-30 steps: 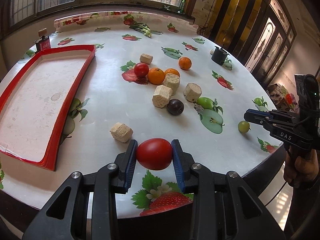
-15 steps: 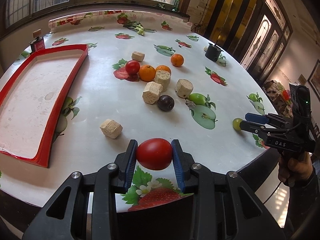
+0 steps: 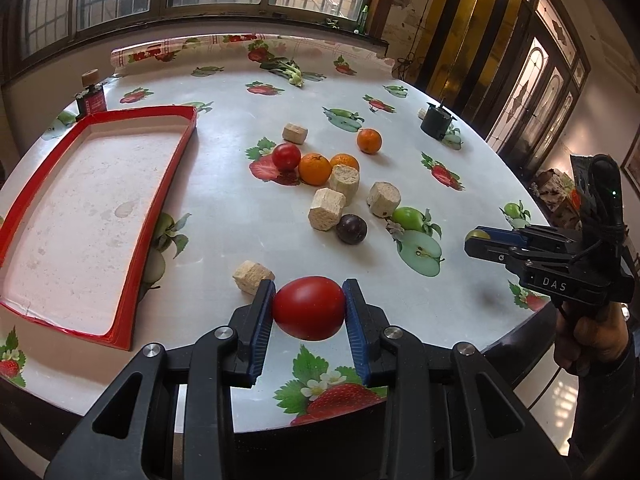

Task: Organize fruits
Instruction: 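Grasp the red tomato with the left tool while the right tool grasps the green grape, then carry both fruits over the red tray and open both tools to release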

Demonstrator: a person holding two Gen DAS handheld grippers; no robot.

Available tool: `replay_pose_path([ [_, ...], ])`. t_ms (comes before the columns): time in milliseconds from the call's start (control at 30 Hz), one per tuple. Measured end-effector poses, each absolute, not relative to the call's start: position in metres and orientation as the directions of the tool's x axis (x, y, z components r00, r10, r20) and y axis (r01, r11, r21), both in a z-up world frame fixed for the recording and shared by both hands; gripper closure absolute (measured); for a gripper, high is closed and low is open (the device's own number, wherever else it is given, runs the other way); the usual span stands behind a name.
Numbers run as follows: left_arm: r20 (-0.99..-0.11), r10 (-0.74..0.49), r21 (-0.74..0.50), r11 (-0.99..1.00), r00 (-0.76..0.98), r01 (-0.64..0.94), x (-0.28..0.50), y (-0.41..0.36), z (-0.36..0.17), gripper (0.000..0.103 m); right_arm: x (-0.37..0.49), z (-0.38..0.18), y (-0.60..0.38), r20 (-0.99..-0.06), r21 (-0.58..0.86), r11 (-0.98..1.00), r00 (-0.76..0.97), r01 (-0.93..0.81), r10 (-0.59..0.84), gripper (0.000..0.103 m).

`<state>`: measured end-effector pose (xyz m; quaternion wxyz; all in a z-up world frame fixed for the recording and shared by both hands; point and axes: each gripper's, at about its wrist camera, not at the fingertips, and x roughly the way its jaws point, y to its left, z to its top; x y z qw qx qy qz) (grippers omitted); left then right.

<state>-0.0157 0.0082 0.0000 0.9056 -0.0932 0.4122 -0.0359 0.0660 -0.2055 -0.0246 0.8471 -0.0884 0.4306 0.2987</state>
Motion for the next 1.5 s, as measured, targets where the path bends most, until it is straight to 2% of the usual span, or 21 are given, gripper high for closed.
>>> replay_pose_path([
  [300,-0.732,-0.058,-0.191,0.974,0.679,-0.123,-0.025,0.052,0.008,0.071,0.069,0.002,-0.131,-0.728,0.192,0.671,0.355,-0.716,0.587,0.077],
  [633,-0.717,0.086,-0.173,0.939,0.691,-0.297,-0.035,0.121,0.017,0.071,0.073,0.01,-0.04,-0.702,0.259,0.532,0.222,-0.806,0.677,0.077],
  [900,-0.711,0.171,-0.156,0.907,0.682,-0.39,-0.034,0.165,0.019,0.071,0.079,0.014,0.036,-0.703,0.26,0.461,0.161,-0.849,0.693,0.077],
  [1167,-0.724,0.187,-0.155,0.894,0.664,-0.42,-0.023,0.189,0.01,0.071,0.102,0.01,0.082,-0.711,0.286,0.46,0.136,-0.841,0.69,0.077],
  [1500,-0.779,0.211,-0.127,0.869,0.591,-0.478,0.009,0.216,-0.019,0.071,0.137,-0.025,0.144,-0.775,0.244,0.49,0.135,-0.837,0.617,0.077],
])
